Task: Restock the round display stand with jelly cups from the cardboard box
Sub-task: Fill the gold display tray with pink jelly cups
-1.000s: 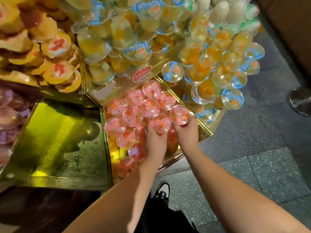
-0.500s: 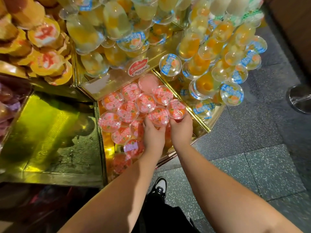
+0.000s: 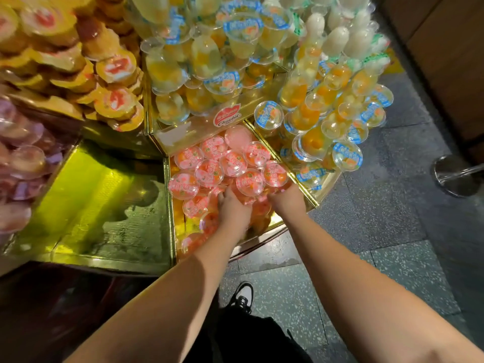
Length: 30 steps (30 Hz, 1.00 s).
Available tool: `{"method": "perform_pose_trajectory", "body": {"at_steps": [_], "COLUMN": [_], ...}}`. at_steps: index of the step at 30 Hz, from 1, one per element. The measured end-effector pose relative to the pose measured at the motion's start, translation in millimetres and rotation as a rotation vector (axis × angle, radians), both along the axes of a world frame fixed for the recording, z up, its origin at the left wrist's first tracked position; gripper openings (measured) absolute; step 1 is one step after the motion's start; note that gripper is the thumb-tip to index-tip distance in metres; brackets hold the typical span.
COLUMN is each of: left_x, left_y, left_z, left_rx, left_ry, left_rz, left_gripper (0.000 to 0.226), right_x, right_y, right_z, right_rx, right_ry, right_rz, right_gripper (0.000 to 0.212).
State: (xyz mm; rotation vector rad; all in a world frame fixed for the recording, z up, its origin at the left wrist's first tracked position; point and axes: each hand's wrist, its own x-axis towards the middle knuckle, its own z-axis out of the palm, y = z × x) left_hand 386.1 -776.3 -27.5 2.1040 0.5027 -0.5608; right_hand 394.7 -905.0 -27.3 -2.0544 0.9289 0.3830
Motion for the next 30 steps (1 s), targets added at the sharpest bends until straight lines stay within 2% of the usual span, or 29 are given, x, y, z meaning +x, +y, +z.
{"method": "perform_pose_trajectory", "body": {"at_steps": [4,6,10,15,18,20,24,25,30], "left_x": [-19,-28,-38,-70,-102,-128,-183,-203,-260], "left_y": [39,67,138,250,322,369,455,491,583], "left_z": [26,42,81,126,137,137,135,128,95], "left_rx": [-0.102,-0.140,-0.120,-0.021,0.026,0.055,0.061,0.061,0.116], "left_ry": [-0.020,-0.059,-0.179,-0.295,-0.326,-0.336,-0.355,-0.328,-0.206], "left_rz": [0.028,0.071,0.189,0.390,0.471,0.529,0.664,0.697,0.734], "left_gripper": [0.076,0.066,0.054,0.046,0.047,0.040,0.028,0.030,0.041], "right_x": [-21,-29,-24,-11,-16,-28,-66,-78,-107], "right_y": [0,9,54,174,262,322,431,470,564], "right_z": [39,55,96,148,159,160,147,140,109], "right_rx": [0.029,0.012,-0.047,-0.023,-0.054,-0.051,-0.027,-0.033,-0.091], "right_ry": [-0.044,-0.089,-0.140,-0.301,-0.358,-0.378,-0.332,-0.314,-0.181], "right_rz": [0.052,0.119,0.329,0.709,0.967,1.111,1.335,1.389,1.506], "right_gripper": [0.036,0.027,0.039,0.035,0.037,0.039,0.038,0.038,0.035]}}
